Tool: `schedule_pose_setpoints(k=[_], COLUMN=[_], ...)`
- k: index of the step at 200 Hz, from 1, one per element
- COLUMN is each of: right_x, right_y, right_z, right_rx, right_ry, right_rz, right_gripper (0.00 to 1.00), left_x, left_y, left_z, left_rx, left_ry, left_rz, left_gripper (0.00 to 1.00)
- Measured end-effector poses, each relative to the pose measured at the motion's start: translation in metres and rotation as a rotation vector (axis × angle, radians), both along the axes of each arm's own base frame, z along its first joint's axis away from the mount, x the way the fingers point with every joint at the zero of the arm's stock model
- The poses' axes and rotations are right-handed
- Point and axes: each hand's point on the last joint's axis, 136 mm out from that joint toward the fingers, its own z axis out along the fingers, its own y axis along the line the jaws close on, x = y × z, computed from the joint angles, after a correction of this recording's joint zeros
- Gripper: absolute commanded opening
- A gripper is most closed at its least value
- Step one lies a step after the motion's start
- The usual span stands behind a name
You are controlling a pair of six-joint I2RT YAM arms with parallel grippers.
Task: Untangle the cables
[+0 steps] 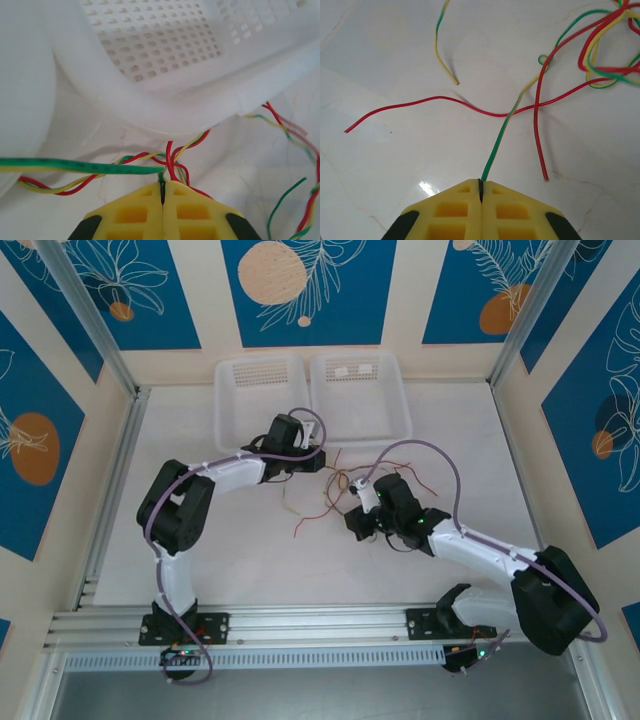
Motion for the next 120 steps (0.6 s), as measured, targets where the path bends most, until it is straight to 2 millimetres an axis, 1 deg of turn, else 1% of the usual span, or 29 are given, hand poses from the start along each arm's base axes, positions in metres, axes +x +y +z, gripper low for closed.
schedule_pose_setpoints(k=[9,13,27,38,47,57,67,75,85,95,108,120], right_x=[-0.002,-0.002,-0.004,-0.005,-0.006,-0.007,-0.008,-0.009,-0.010,-0.009,-0.005,0.000], right_y=[-0.002,-0.002,-0.007,-0.012,-0.017,-0.023,-0.032,-0.039,-0.047,-0.054,-0.060,-0.062], right_z=[0.005,0.008,0.023,0.038,0.056,0.076,0.098,0.110,0.125,0.134,0.143,0.149], right_rx=[0.012,0.021,0.053,0.080,0.122,0.167,0.226,0.263,0.305,0.337,0.366,0.387], right_ry=[-0.015,-0.023,-0.058,-0.096,-0.130,-0.181,-0.220,-0.243,-0.267,-0.265,-0.245,-0.206], right_rz=[-0.003,-0.009,-0.028,-0.042,-0.064,-0.079,-0.112,-0.126,-0.142,-0.163,-0.183,-0.192], right_gripper=[0.13,0.18,0.46,0.58,0.67,0.71,0.74,0.75,0.81,0.82,0.82,0.82], left_x=[0.000,0.000,-0.003,-0.008,-0.015,-0.024,-0.035,-0.042,-0.051,-0.056,-0.059,-0.062], left_y=[0.000,-0.001,0.000,0.001,0.002,0.002,0.002,0.002,0.003,0.003,0.002,0.002], left_z=[0.000,0.001,0.004,0.010,0.019,0.031,0.050,0.064,0.084,0.102,0.121,0.131], left_rx=[0.000,-0.001,-0.001,0.003,0.006,0.003,-0.008,-0.020,-0.038,-0.053,-0.071,-0.078], left_ry=[0.000,-0.002,-0.005,-0.017,-0.041,-0.069,-0.113,-0.151,-0.202,-0.255,-0.316,-0.354], left_rz=[0.000,-0.001,-0.003,-0.007,-0.020,-0.037,-0.061,-0.075,-0.093,-0.110,-0.128,-0.139], left_gripper=[0.00,0.00,0.00,0.00,0.00,0.00,0.00,0.00,0.00,0.00,0.00,0.00])
